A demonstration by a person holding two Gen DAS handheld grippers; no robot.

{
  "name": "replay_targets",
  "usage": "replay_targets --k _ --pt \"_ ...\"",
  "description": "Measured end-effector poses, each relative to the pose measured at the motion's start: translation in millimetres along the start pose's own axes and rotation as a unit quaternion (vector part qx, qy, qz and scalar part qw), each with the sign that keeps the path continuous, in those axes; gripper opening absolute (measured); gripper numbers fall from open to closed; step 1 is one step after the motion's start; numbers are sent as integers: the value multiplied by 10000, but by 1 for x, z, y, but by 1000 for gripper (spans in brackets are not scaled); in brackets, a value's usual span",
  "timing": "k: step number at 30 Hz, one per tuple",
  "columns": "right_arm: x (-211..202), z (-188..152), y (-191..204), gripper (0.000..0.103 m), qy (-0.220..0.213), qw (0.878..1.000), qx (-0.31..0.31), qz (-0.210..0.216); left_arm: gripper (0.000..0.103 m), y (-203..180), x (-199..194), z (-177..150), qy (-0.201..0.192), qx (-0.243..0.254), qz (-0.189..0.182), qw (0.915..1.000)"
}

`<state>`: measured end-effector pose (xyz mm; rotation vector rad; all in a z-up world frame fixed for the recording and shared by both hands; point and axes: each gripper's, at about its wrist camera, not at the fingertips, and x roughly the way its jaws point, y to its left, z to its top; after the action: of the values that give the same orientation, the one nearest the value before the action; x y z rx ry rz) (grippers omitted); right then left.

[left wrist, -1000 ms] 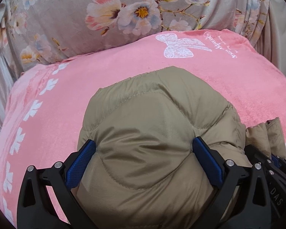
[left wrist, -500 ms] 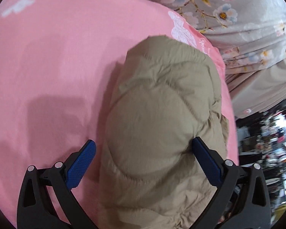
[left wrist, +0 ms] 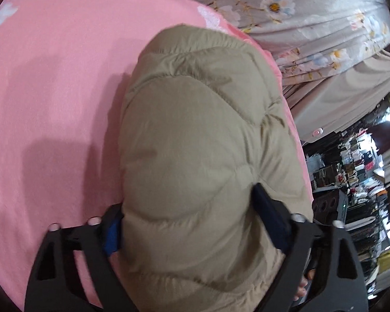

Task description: Fold large clothes

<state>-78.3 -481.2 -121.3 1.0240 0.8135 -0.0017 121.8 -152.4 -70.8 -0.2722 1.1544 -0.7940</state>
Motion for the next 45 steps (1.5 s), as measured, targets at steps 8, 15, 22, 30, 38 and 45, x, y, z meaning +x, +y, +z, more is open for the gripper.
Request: replay_targets --k 8,15,22,30,38,45 --pt "-16 20 70 17 -850 9906 -1059 191 54 -16 -81 60 -1127 1217 -9 9862" --pt "15 62 171 17 -1352 9640 -2286 167 54 9 -146 122 -1958 1722 486 9642" --pt "134 72 209 17 -937 9643 -2470 153 54 83 -145 161 -2128 1491 1008 9604" --pt "232 62 191 17 -436 9684 -2439 -284 55 164 -97 179 -1756 1043 1560 9664" --pt "261 59 172 23 -423 9669 -2447 -589 68 189 -83 176 -1797 850 1662 9658" --pt "265 60 200 41 -427 9628 -2451 -1054 84 194 -83 172 -1811 596 2161 9576"
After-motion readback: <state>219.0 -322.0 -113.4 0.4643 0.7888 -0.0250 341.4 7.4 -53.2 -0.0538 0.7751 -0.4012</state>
